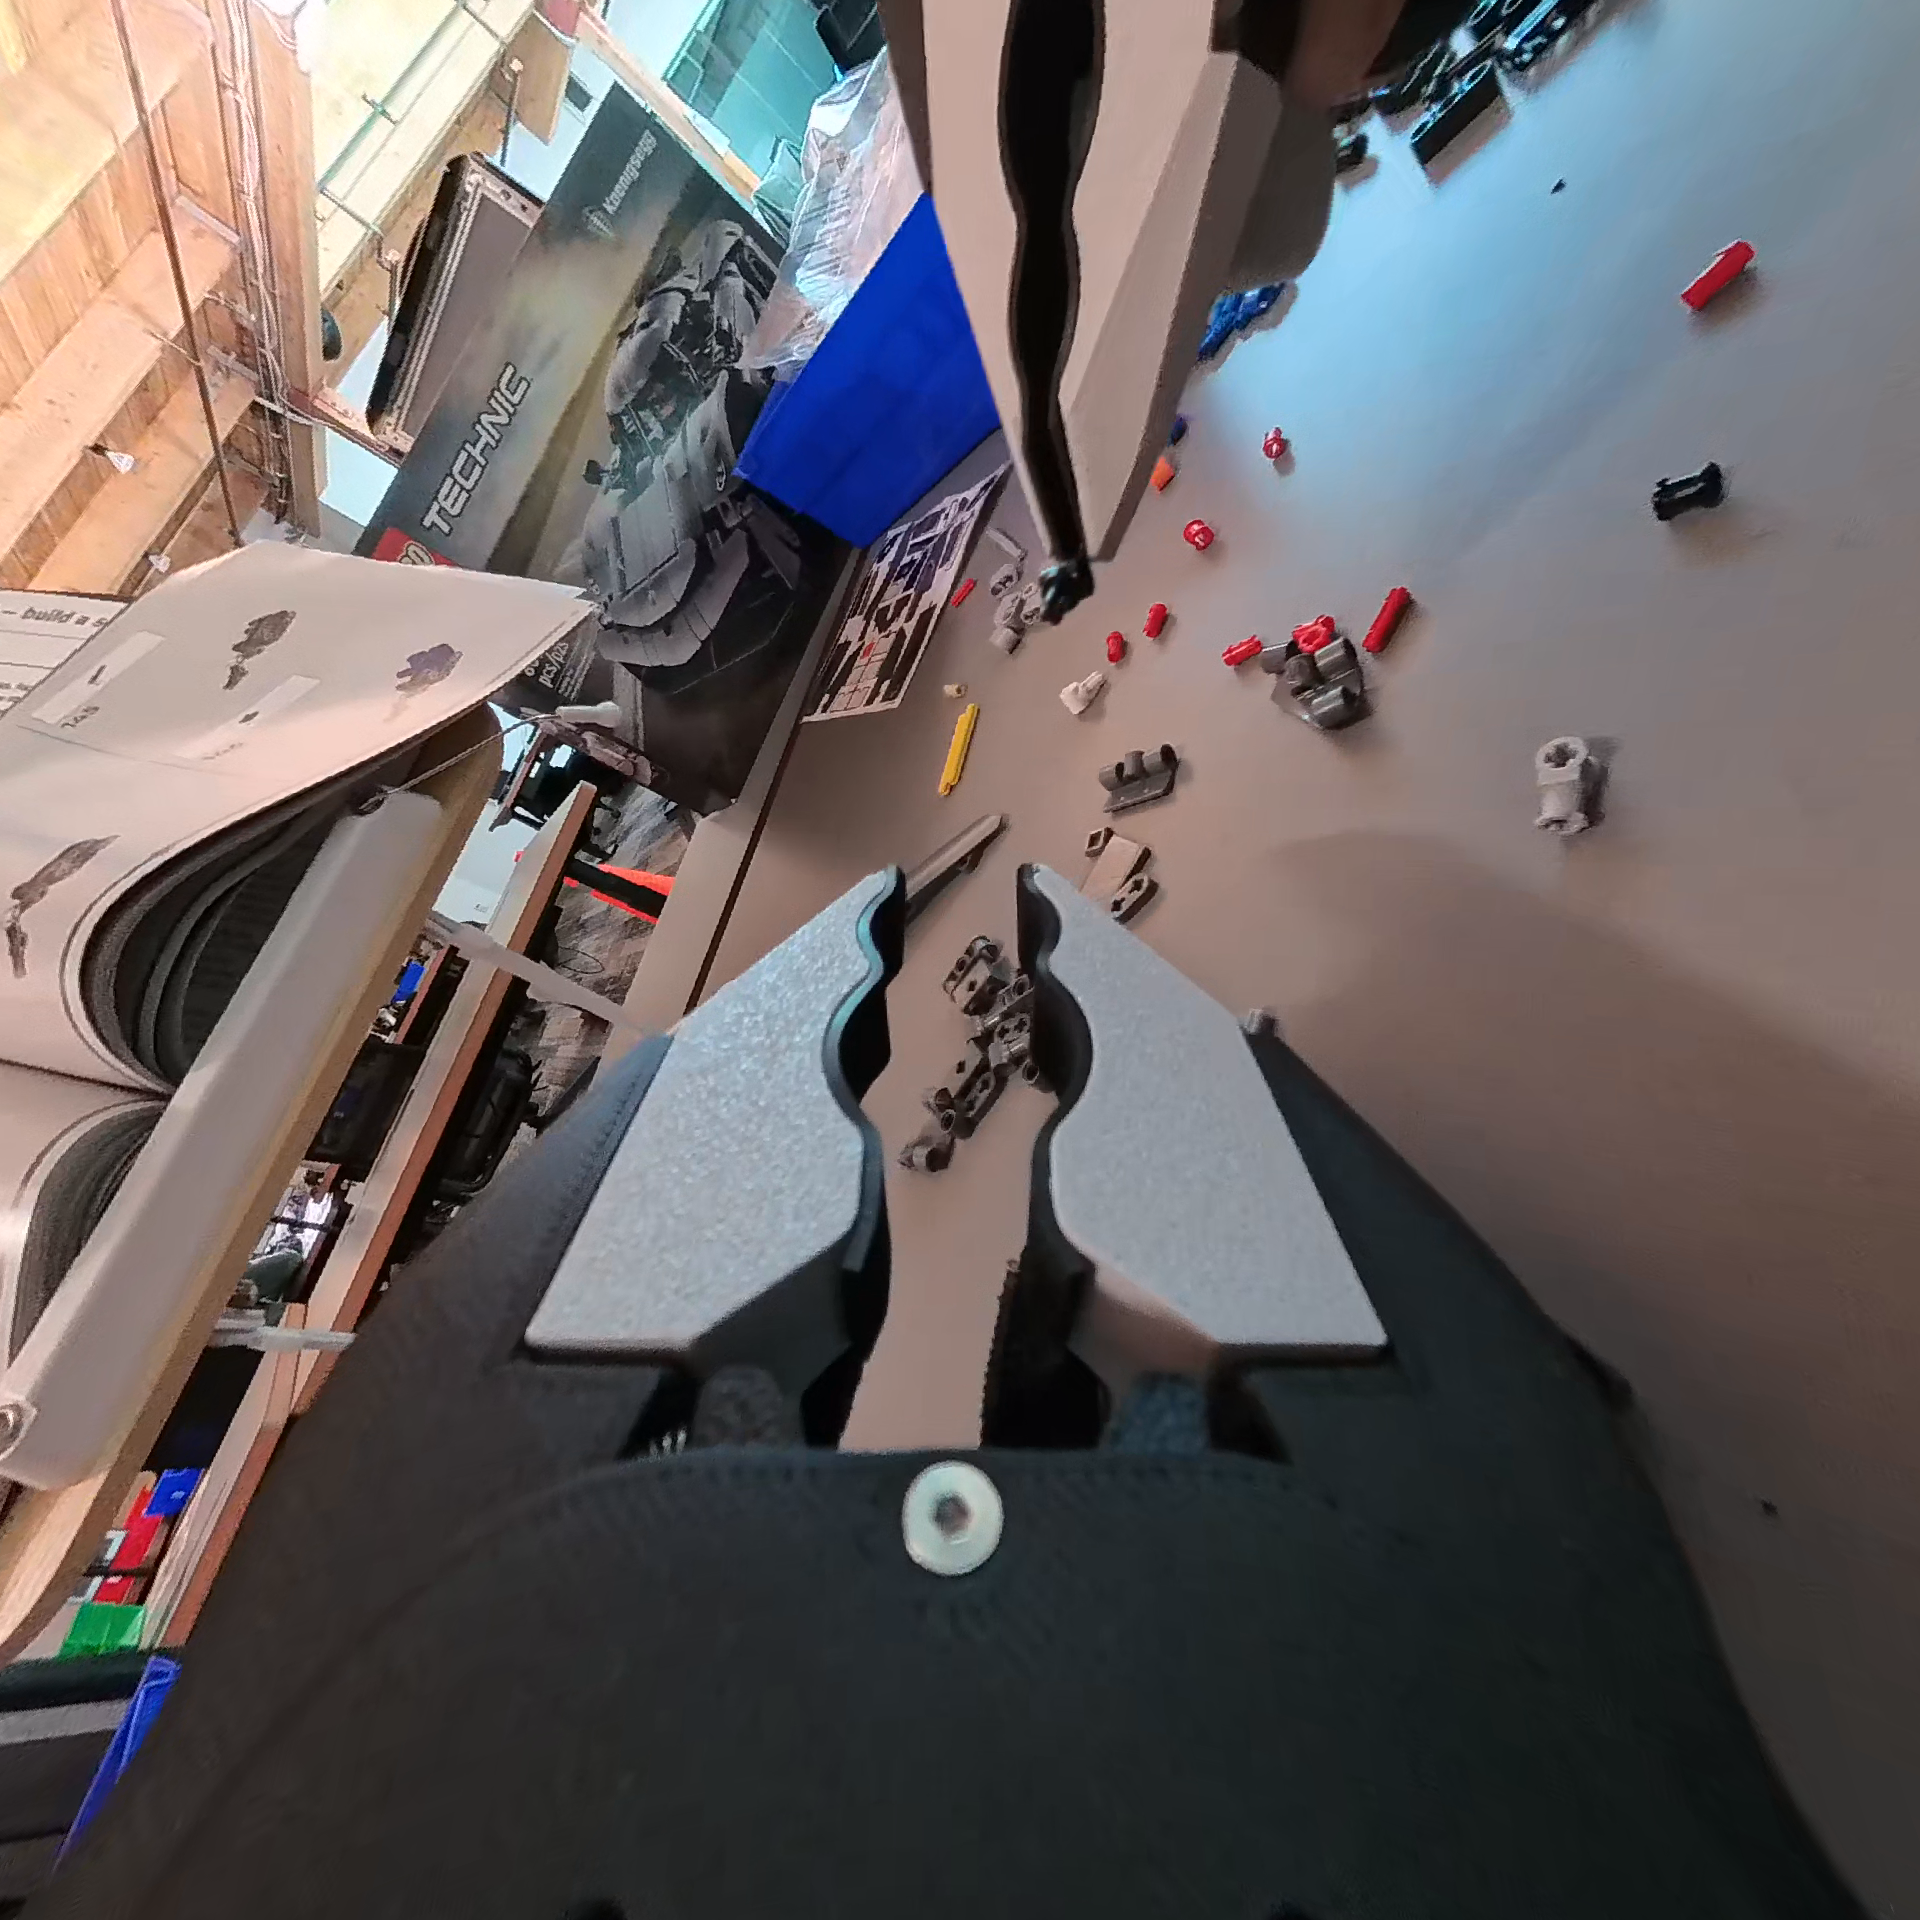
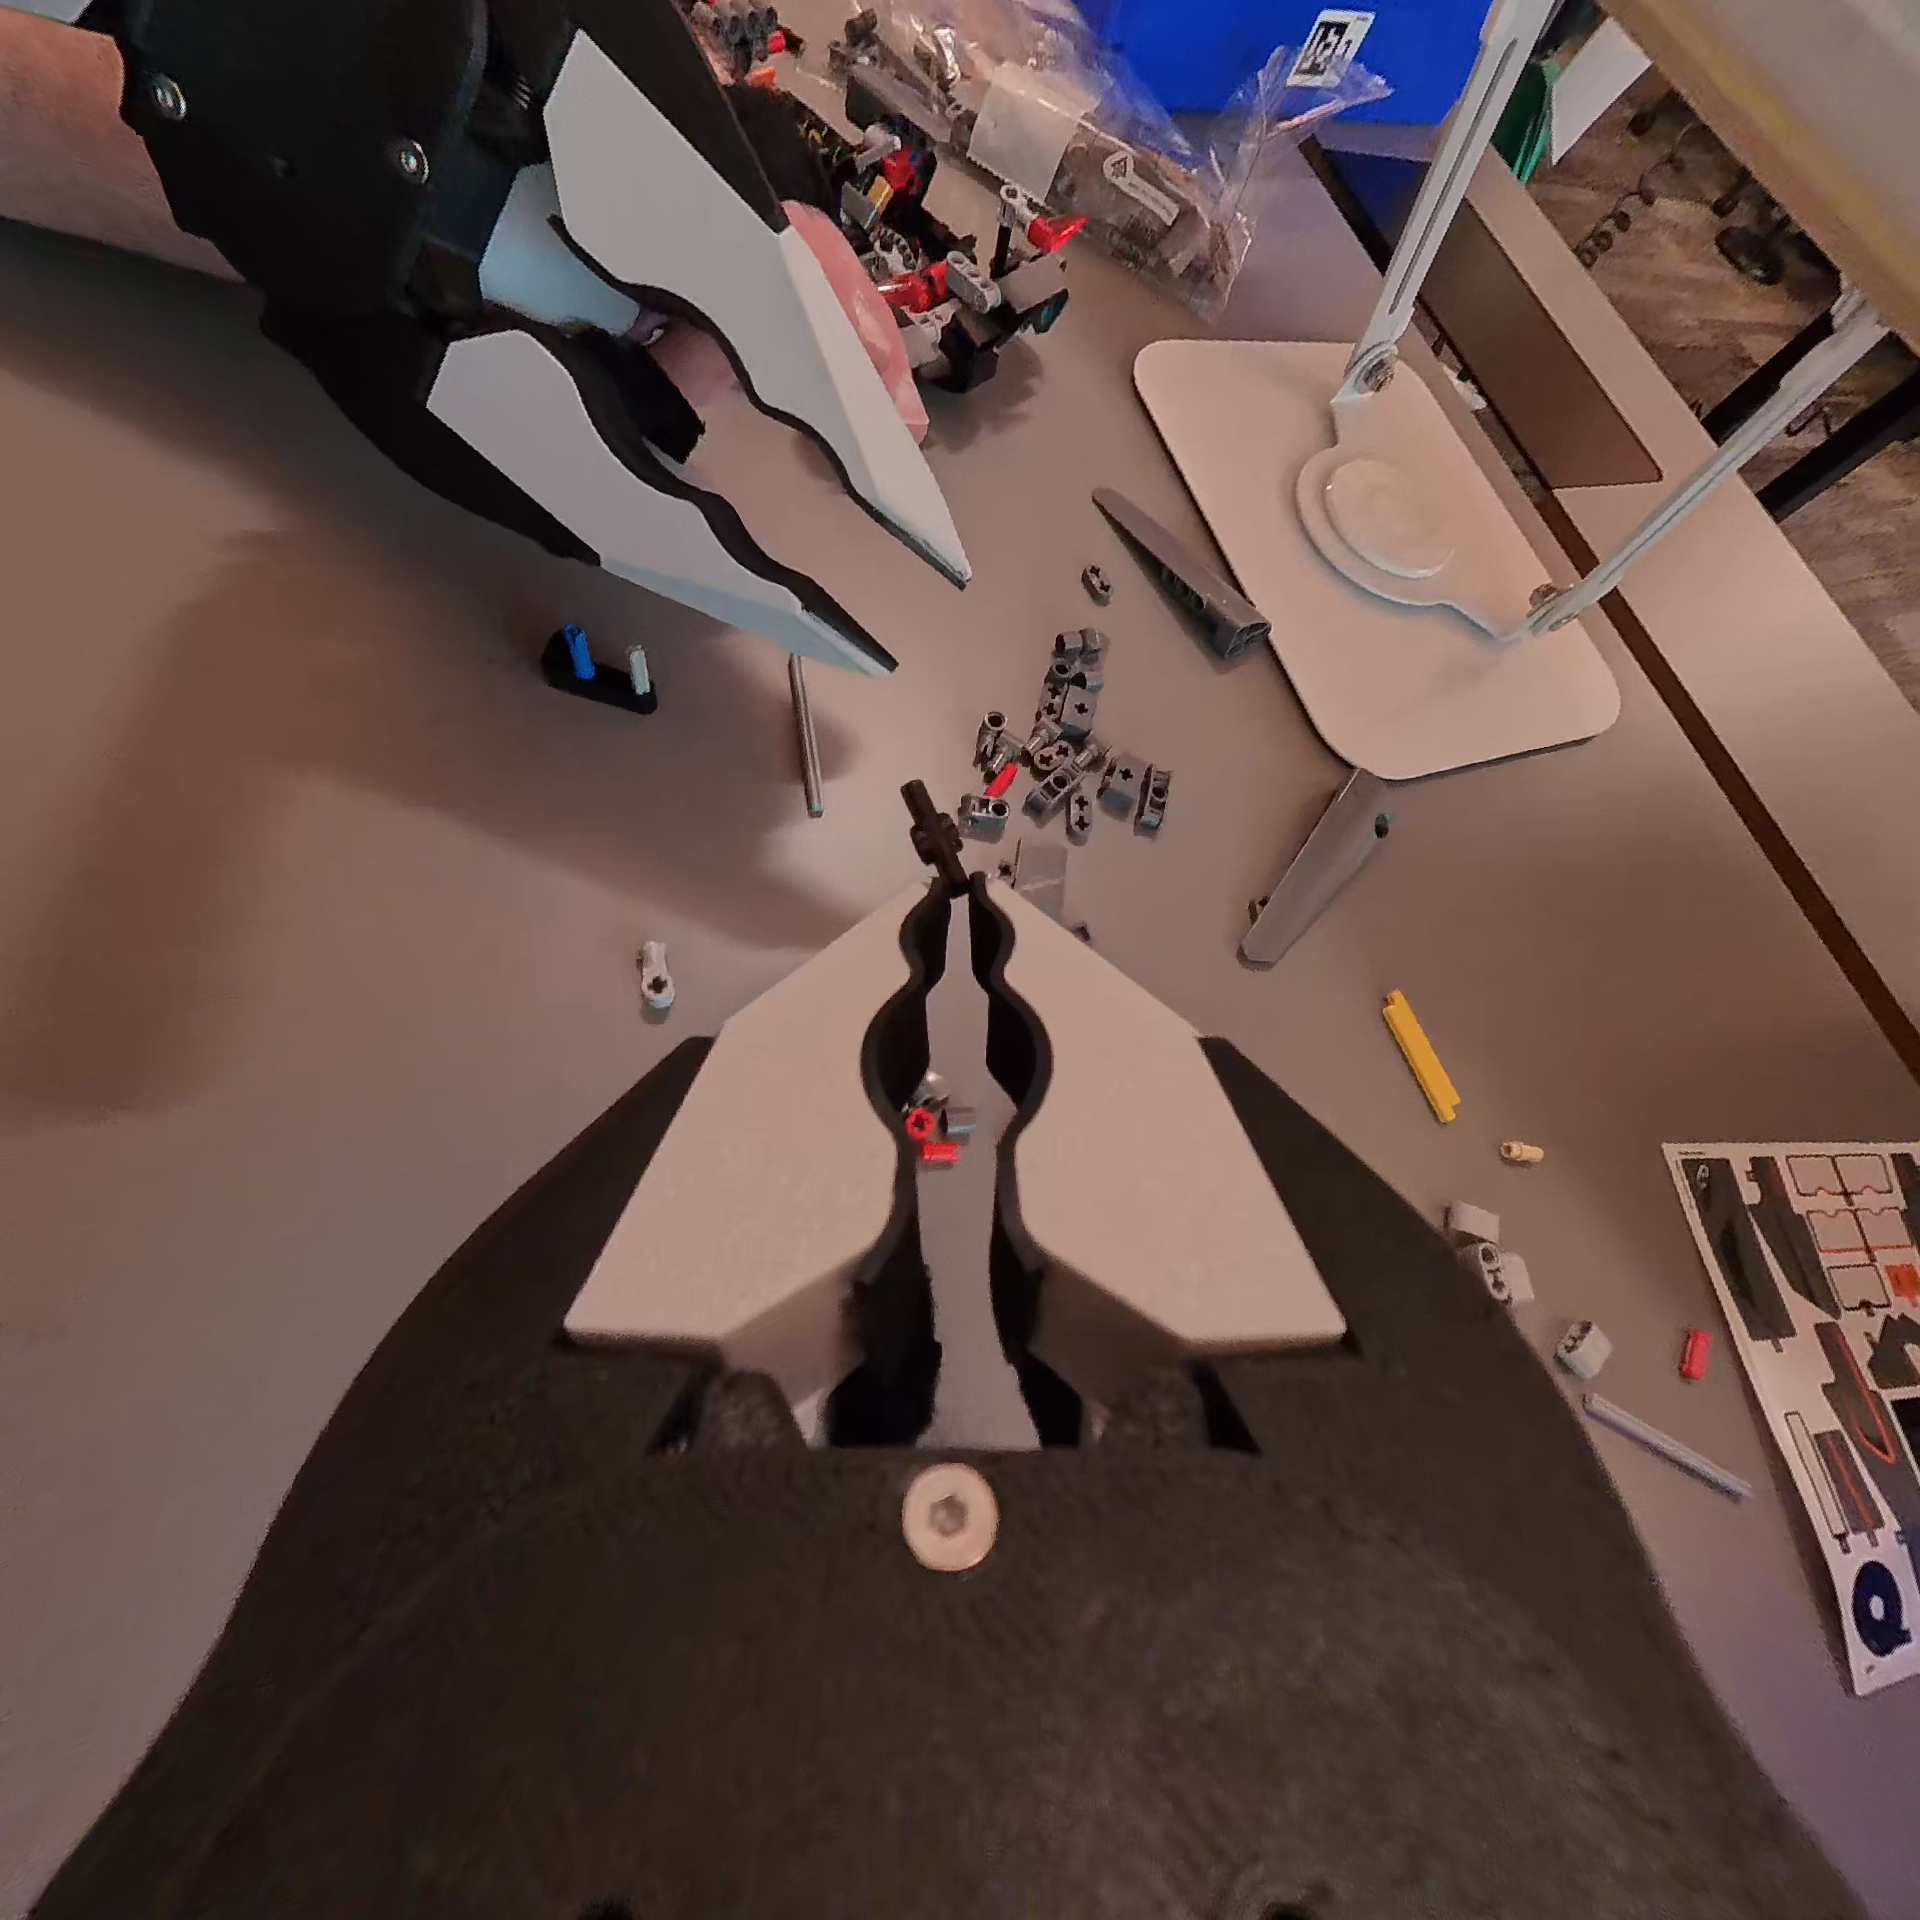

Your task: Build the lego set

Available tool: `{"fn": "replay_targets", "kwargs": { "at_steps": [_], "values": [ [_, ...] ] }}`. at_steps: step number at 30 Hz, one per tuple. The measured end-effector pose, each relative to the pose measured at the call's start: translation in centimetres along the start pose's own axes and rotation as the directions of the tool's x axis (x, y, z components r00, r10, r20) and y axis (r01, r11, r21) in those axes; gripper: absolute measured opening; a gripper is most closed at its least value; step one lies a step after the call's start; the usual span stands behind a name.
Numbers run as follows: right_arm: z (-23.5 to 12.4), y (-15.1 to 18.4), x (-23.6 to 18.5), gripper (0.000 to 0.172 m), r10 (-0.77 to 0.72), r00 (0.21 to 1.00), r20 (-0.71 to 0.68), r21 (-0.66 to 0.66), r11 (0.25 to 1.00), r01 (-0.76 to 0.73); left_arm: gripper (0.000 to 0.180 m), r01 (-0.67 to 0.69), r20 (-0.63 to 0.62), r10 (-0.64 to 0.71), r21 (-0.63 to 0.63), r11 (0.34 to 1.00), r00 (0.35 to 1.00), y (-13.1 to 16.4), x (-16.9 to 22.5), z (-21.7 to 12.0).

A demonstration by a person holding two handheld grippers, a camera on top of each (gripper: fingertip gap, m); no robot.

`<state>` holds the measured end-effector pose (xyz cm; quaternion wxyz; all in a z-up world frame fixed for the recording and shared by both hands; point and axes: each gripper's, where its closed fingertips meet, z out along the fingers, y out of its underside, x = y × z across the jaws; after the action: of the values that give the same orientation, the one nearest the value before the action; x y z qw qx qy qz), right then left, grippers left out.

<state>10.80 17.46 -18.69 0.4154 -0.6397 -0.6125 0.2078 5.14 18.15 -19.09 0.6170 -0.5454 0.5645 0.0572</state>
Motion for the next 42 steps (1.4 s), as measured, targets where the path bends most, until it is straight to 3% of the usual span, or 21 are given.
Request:
{"fn": "replay_targets", "kwargs": {
  "at_steps": [14, 34, 42],
  "values": [
    [1.3, -1.9, 0.4, 0.000, -0.025, 0.999, -0.025, 0.025, 0.999, 0.025, 0.022, 0.006, 0.037, -0.006, -0.009, 1.000, 0.999, 0.1, -1.0, -0.3],
    [2.0, -2.2, 0.1, 0.000, -0.018, 0.999, -0.037, 0.068, 0.997, 0.020, 0.021, 0.022, 0.034, -0.021, -0.011, 1.000, 0.999, 0.1, -1.2, -0.4],
    [0.7, -3.8, 0.8, 0.000, -0.034, 0.993, -0.110, 0.157, 0.986, 0.052, 0.025, 0.167, 0.034, -0.169, 0.048, 0.985, 0.985, -0.9, -2.3, -0.7]
  ]
}}
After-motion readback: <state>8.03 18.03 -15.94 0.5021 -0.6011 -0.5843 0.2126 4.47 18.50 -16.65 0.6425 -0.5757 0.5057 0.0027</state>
